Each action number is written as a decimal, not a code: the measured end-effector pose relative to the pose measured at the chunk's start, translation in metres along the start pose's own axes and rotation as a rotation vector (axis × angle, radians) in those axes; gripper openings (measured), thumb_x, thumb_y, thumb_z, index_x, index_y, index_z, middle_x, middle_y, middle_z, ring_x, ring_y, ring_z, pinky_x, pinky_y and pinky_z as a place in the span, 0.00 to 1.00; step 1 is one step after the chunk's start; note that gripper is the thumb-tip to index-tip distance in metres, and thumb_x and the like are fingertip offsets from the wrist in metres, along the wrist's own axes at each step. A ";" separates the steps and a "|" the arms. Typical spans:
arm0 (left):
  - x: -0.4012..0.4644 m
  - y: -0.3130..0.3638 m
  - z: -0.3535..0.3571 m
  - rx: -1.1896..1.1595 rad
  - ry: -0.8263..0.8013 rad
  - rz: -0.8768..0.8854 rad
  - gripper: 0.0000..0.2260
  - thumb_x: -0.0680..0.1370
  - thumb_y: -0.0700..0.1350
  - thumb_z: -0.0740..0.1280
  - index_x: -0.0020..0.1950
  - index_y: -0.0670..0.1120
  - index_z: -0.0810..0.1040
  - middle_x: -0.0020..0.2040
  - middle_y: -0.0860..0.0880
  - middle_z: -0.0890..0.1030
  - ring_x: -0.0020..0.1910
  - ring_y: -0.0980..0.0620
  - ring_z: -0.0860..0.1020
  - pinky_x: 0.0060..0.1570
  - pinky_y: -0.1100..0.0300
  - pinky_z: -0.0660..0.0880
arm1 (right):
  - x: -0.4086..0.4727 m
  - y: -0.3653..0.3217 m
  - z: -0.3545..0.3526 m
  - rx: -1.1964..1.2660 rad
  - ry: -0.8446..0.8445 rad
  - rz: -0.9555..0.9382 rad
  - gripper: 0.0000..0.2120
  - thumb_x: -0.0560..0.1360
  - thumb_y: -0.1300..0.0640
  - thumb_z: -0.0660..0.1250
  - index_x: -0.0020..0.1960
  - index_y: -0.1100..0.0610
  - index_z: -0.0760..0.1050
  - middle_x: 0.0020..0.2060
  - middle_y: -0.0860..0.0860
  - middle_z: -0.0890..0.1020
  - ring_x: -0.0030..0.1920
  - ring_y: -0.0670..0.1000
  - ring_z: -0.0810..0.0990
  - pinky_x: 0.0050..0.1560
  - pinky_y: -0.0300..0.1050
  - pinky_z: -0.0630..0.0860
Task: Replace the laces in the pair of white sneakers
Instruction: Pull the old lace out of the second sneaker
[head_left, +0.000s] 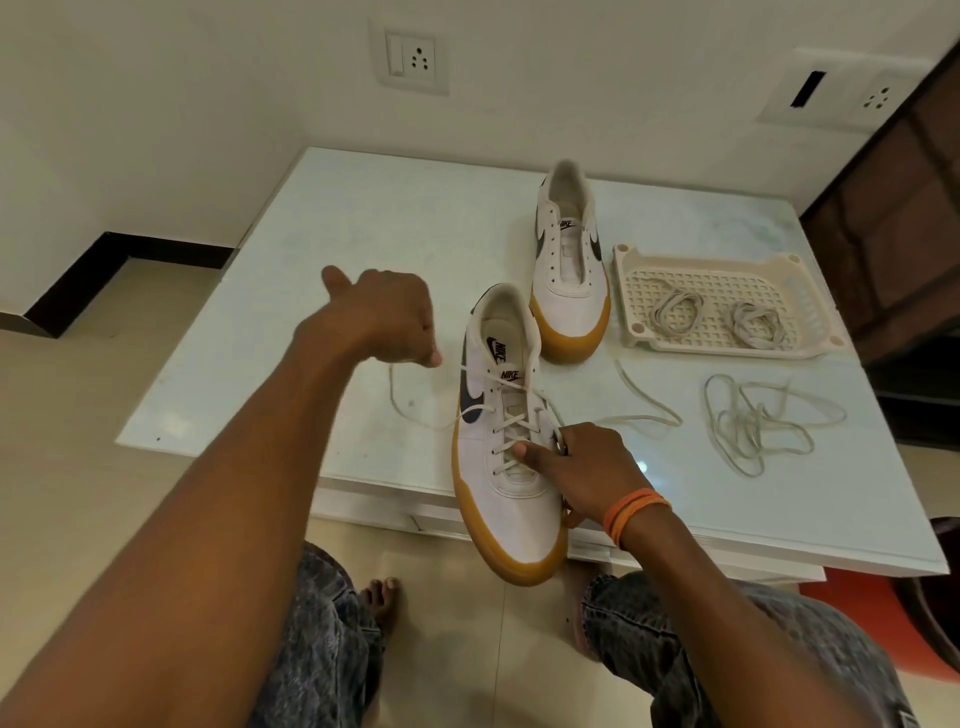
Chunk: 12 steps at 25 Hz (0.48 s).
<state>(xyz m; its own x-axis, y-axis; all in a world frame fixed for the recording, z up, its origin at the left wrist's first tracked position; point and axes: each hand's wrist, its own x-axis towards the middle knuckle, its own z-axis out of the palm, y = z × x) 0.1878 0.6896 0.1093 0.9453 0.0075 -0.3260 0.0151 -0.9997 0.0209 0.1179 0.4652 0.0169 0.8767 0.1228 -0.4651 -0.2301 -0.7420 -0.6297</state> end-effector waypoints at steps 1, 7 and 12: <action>0.000 -0.010 0.002 0.026 -0.059 -0.078 0.11 0.71 0.56 0.74 0.43 0.49 0.82 0.45 0.52 0.80 0.55 0.45 0.74 0.60 0.41 0.58 | 0.000 -0.001 0.000 0.014 -0.003 0.012 0.25 0.71 0.37 0.69 0.45 0.61 0.77 0.39 0.57 0.82 0.36 0.58 0.83 0.36 0.55 0.82; 0.006 0.028 0.024 -0.260 0.108 0.222 0.12 0.74 0.46 0.72 0.55 0.46 0.79 0.53 0.48 0.76 0.51 0.49 0.76 0.54 0.53 0.74 | 0.001 -0.001 0.000 0.005 -0.004 0.028 0.24 0.71 0.37 0.69 0.44 0.60 0.77 0.40 0.57 0.82 0.37 0.58 0.83 0.37 0.56 0.83; 0.011 0.061 0.049 -0.276 -0.014 0.349 0.03 0.74 0.42 0.72 0.45 0.43 0.82 0.40 0.48 0.82 0.39 0.50 0.81 0.45 0.54 0.80 | 0.003 0.002 0.000 -0.013 0.028 0.011 0.25 0.70 0.36 0.69 0.42 0.60 0.77 0.38 0.57 0.82 0.38 0.58 0.82 0.43 0.58 0.82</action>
<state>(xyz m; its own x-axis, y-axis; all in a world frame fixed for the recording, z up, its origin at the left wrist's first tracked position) 0.1836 0.6271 0.0608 0.9046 -0.3320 -0.2674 -0.2165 -0.8981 0.3828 0.1201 0.4645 0.0141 0.8855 0.0963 -0.4546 -0.2347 -0.7516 -0.6164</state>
